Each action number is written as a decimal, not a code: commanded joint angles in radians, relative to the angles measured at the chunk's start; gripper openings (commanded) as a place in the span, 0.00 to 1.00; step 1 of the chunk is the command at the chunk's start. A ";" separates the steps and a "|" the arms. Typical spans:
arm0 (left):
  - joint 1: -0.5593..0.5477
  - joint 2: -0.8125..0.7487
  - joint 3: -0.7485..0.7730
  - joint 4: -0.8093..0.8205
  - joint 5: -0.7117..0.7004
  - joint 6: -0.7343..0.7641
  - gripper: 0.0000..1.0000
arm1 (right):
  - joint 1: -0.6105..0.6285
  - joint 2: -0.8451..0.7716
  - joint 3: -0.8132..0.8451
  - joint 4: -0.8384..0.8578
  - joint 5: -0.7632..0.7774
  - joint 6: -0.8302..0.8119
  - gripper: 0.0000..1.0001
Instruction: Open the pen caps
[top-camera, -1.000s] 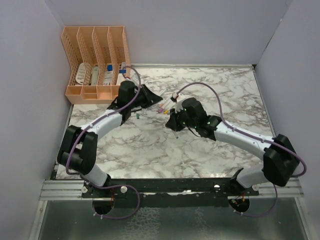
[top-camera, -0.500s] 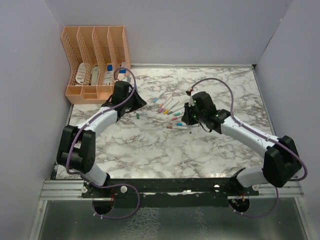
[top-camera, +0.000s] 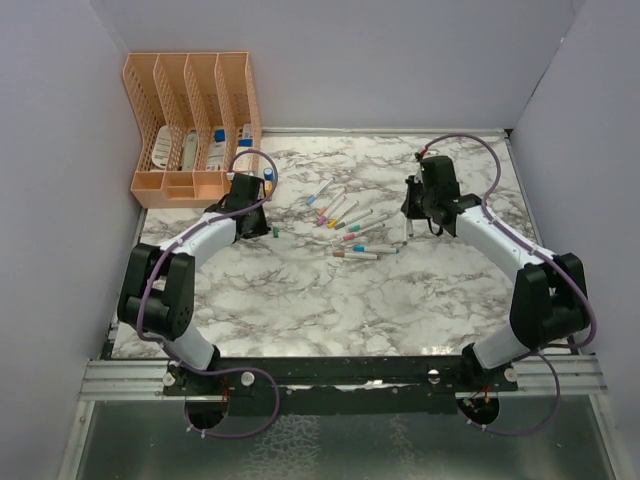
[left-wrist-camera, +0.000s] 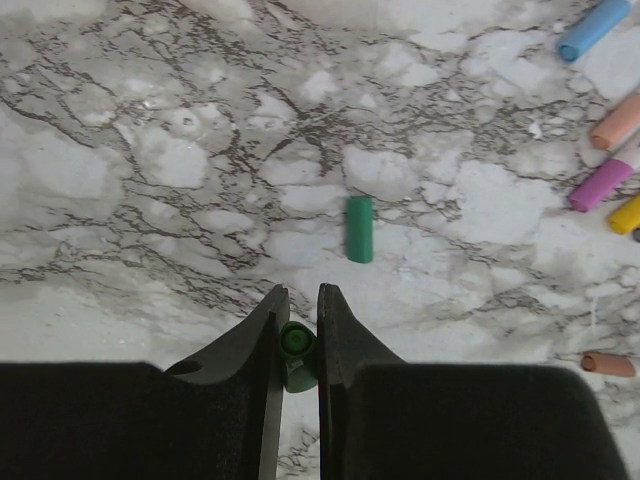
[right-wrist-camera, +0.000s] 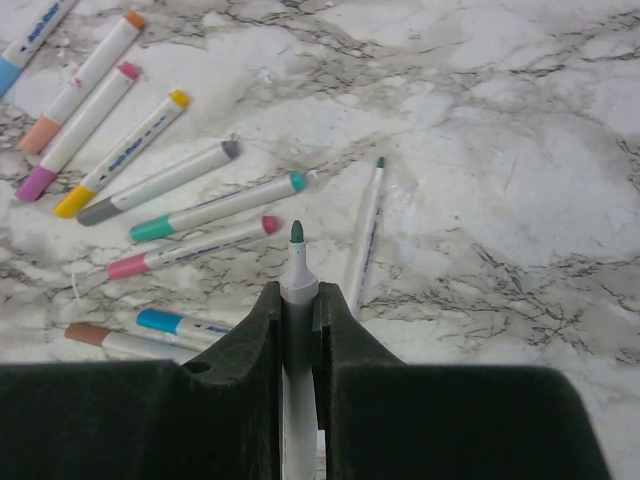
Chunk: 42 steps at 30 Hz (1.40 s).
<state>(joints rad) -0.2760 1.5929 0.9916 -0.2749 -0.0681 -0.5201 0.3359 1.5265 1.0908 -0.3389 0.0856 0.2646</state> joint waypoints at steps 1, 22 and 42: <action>0.021 0.063 0.043 -0.037 -0.104 0.074 0.00 | -0.048 0.042 0.020 0.039 0.003 -0.015 0.01; 0.052 0.216 0.106 -0.033 -0.053 0.100 0.34 | -0.164 0.189 0.021 0.112 -0.052 -0.001 0.01; 0.055 -0.073 0.142 -0.126 -0.023 0.064 0.54 | -0.183 0.347 0.063 0.176 -0.066 -0.006 0.03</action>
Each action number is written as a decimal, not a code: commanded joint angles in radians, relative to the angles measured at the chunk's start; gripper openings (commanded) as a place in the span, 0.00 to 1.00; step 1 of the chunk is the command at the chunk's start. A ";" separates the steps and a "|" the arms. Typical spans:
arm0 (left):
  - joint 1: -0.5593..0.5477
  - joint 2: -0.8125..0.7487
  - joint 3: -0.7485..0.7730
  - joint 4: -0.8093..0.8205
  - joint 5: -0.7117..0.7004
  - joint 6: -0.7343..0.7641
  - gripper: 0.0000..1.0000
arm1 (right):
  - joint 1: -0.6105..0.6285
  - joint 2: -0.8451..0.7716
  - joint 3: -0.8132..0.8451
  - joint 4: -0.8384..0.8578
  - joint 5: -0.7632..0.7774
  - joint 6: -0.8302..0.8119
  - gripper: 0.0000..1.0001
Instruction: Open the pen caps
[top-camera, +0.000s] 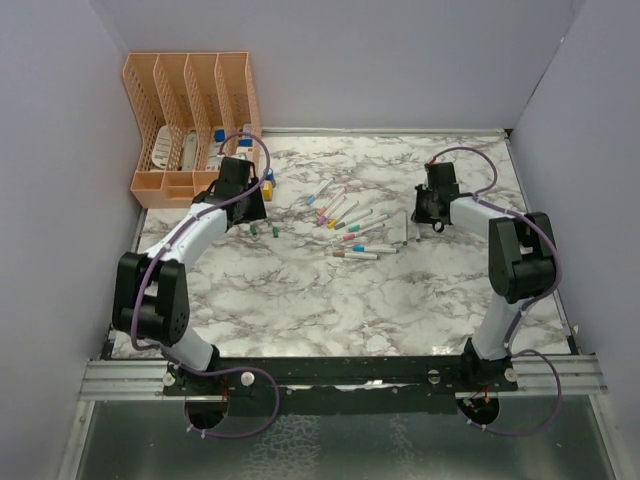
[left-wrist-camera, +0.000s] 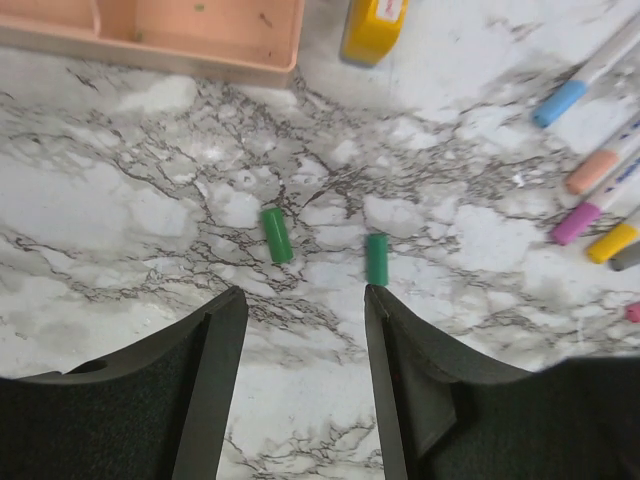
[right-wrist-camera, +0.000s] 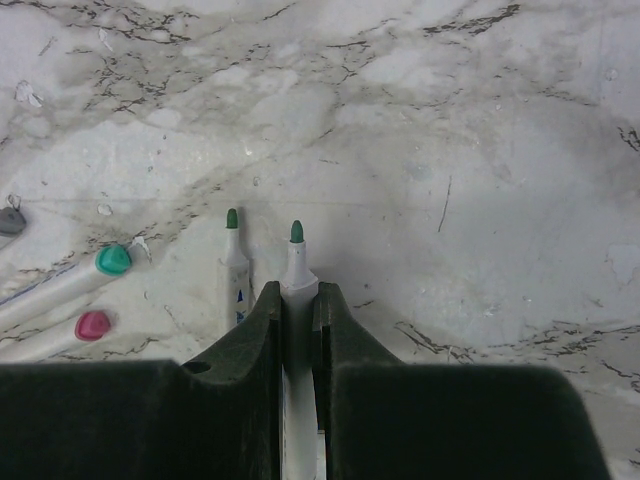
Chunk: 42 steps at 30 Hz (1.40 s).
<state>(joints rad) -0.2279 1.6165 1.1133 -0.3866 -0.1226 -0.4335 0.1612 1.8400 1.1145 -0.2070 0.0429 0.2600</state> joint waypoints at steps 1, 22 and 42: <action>0.008 -0.113 0.014 -0.015 0.038 -0.031 0.54 | -0.009 0.040 0.043 0.045 -0.026 0.000 0.05; 0.008 -0.280 -0.050 0.048 0.116 -0.080 0.61 | -0.008 -0.160 0.027 0.011 -0.121 -0.029 0.52; 0.006 -0.335 -0.145 0.197 0.249 -0.157 0.61 | 0.431 -0.287 -0.156 -0.103 -0.188 -0.176 0.59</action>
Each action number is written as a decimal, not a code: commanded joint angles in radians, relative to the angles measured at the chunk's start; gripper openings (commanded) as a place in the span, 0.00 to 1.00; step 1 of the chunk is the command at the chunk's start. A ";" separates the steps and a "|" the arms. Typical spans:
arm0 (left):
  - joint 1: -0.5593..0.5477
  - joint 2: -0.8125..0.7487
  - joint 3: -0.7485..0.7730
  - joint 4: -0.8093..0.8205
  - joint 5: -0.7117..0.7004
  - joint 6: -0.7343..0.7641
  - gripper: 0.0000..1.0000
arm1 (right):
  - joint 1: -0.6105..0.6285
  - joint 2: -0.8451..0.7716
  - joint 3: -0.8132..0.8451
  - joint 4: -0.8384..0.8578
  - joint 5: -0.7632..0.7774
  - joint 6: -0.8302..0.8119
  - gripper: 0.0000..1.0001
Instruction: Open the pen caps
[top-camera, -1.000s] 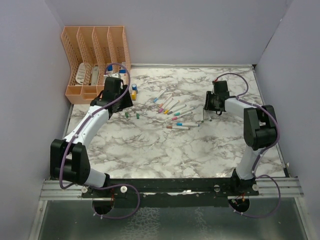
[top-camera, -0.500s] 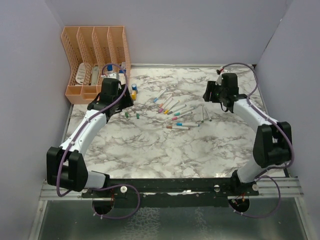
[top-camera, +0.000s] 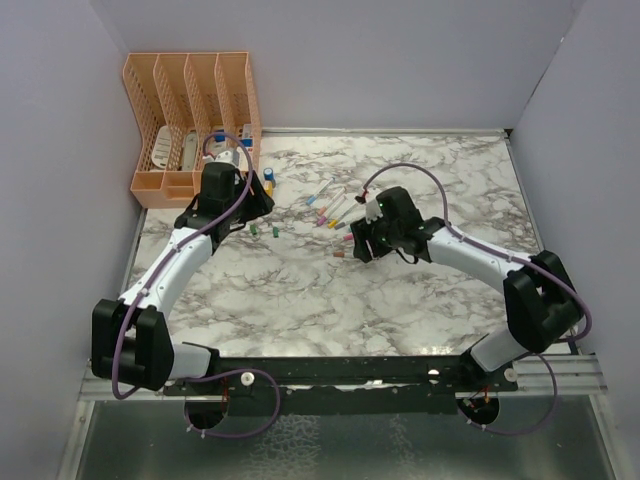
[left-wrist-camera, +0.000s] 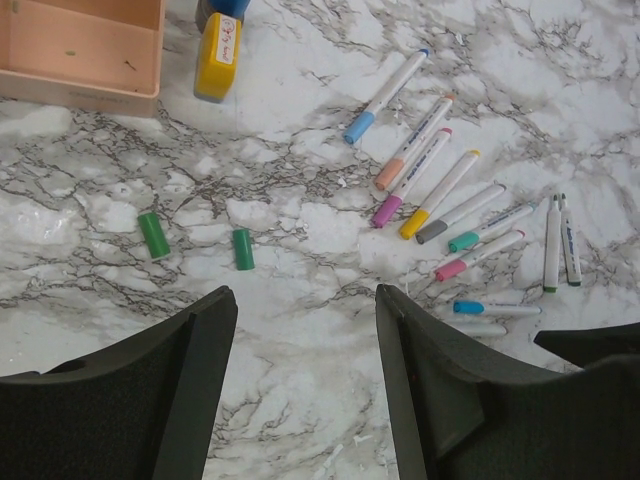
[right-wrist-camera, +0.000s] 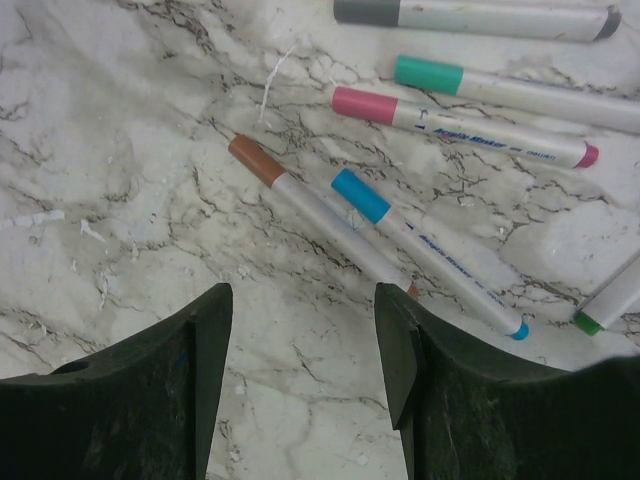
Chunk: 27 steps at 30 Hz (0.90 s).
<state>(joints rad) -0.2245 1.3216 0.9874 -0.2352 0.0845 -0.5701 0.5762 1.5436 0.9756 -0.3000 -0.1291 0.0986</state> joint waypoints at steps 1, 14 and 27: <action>0.004 -0.042 -0.023 0.047 0.041 -0.022 0.61 | 0.021 0.015 -0.020 -0.010 -0.020 -0.019 0.59; 0.004 -0.045 -0.043 0.057 0.043 -0.026 0.61 | 0.035 0.091 -0.031 0.036 -0.014 -0.028 0.59; 0.004 -0.044 -0.054 0.069 0.043 -0.031 0.61 | 0.036 0.132 -0.015 0.059 0.000 -0.032 0.59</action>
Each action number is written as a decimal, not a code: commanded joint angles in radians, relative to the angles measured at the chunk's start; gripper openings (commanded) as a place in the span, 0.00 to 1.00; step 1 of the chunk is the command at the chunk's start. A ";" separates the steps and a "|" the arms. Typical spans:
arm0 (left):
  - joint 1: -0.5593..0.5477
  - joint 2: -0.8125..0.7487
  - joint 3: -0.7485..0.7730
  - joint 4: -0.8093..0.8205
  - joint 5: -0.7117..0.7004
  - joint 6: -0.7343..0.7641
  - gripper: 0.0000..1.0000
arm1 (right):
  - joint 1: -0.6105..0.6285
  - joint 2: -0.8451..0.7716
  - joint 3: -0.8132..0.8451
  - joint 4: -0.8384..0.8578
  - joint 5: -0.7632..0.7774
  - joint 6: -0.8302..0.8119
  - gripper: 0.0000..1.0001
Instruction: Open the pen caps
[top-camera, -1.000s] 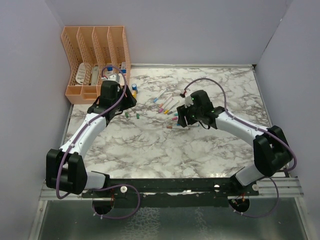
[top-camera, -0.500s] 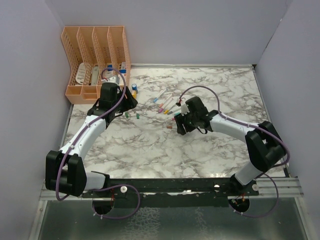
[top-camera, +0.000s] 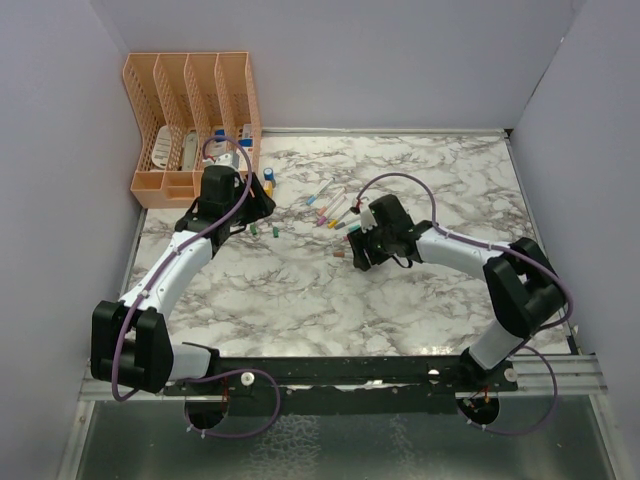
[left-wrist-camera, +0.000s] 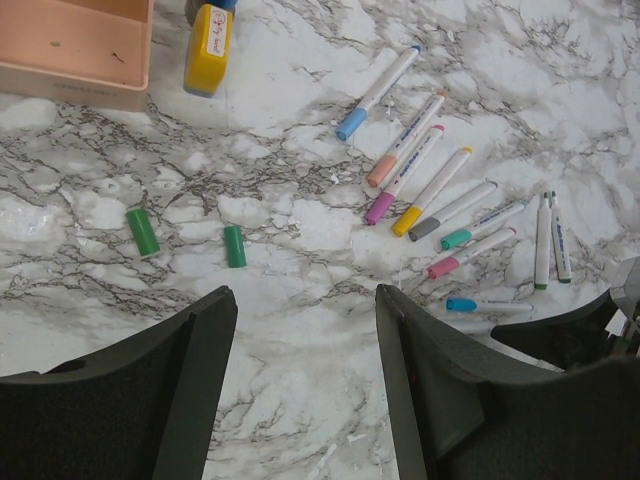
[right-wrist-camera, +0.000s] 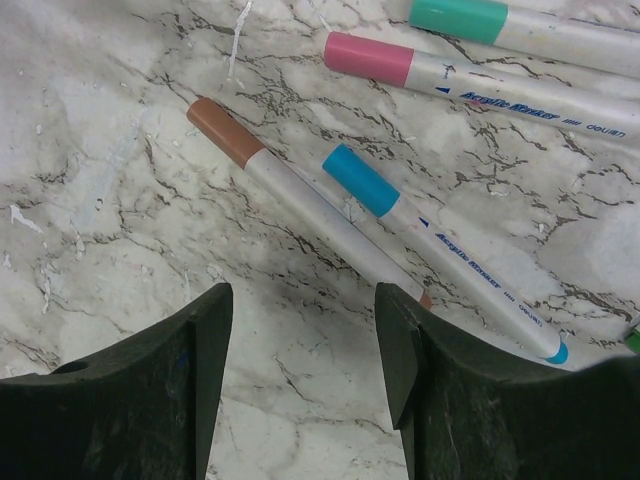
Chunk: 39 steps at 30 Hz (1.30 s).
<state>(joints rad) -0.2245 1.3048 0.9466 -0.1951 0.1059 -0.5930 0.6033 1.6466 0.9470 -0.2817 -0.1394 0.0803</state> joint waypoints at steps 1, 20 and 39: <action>0.004 -0.027 -0.014 0.029 0.021 -0.008 0.61 | 0.009 0.031 0.013 0.044 0.010 -0.014 0.59; 0.004 -0.023 -0.018 0.035 0.025 -0.012 0.61 | 0.008 0.012 0.051 0.036 0.015 -0.031 0.59; 0.004 -0.033 -0.020 0.026 0.021 -0.009 0.61 | 0.009 0.076 0.028 0.102 0.014 -0.027 0.59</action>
<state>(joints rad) -0.2245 1.3022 0.9344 -0.1875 0.1085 -0.5968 0.6033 1.7020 0.9791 -0.2306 -0.1364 0.0628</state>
